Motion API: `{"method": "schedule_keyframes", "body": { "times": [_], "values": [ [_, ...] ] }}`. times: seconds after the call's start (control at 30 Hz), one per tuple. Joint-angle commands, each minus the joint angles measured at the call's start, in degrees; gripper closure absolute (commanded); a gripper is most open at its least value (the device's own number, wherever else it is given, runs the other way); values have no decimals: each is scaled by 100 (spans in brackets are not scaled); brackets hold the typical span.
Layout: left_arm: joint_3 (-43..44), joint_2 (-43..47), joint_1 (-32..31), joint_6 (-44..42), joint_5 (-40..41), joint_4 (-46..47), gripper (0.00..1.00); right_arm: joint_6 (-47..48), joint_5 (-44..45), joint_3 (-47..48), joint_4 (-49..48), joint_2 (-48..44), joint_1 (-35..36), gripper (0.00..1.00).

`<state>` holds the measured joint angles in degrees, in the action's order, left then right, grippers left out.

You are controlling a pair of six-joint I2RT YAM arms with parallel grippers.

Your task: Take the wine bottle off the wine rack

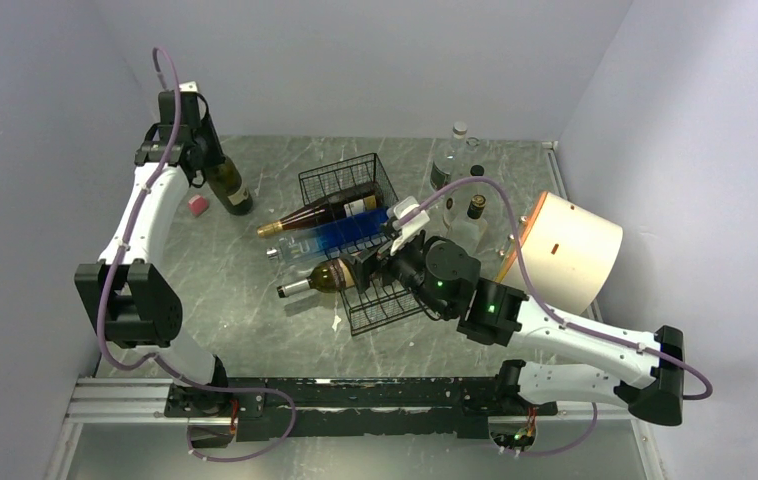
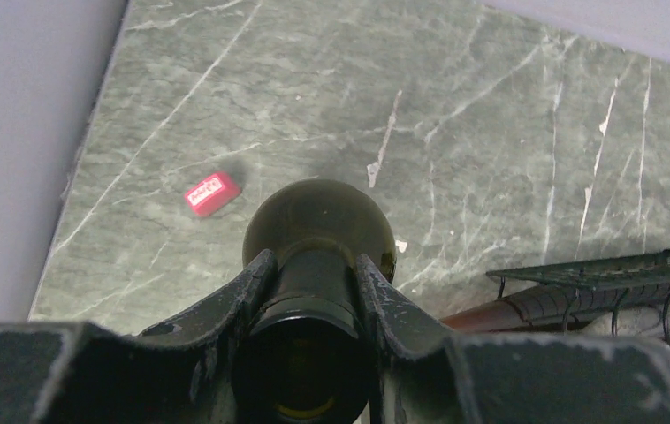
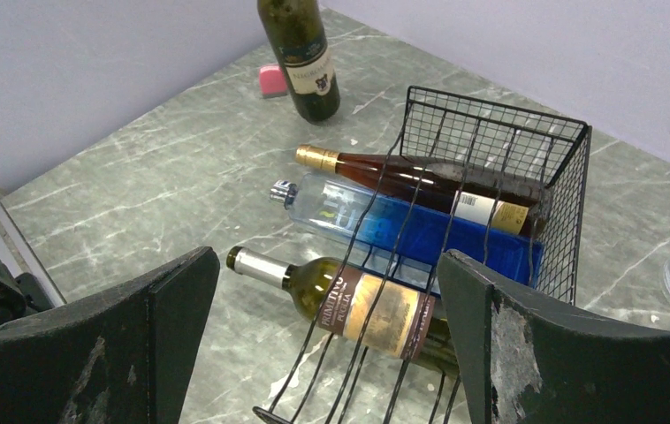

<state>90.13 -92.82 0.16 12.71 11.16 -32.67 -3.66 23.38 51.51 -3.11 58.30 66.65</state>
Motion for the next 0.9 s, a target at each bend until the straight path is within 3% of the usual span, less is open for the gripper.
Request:
{"method": "schedule_keyframes", "body": {
  "times": [0.0,0.13,0.47,0.87],
  "values": [
    [-10,57,112,-267,-561,976,93,-91,23,18,-163,91,-24,0],
    [14,-135,243,-335,-880,1025,93,-67,-38,-7,-258,194,-27,0],
    [245,-337,283,-550,-581,715,91,-21,-112,35,-169,239,-26,0],
    [160,-222,282,-572,-430,677,74,-248,-120,-12,-40,231,-26,0]
  ]
}}
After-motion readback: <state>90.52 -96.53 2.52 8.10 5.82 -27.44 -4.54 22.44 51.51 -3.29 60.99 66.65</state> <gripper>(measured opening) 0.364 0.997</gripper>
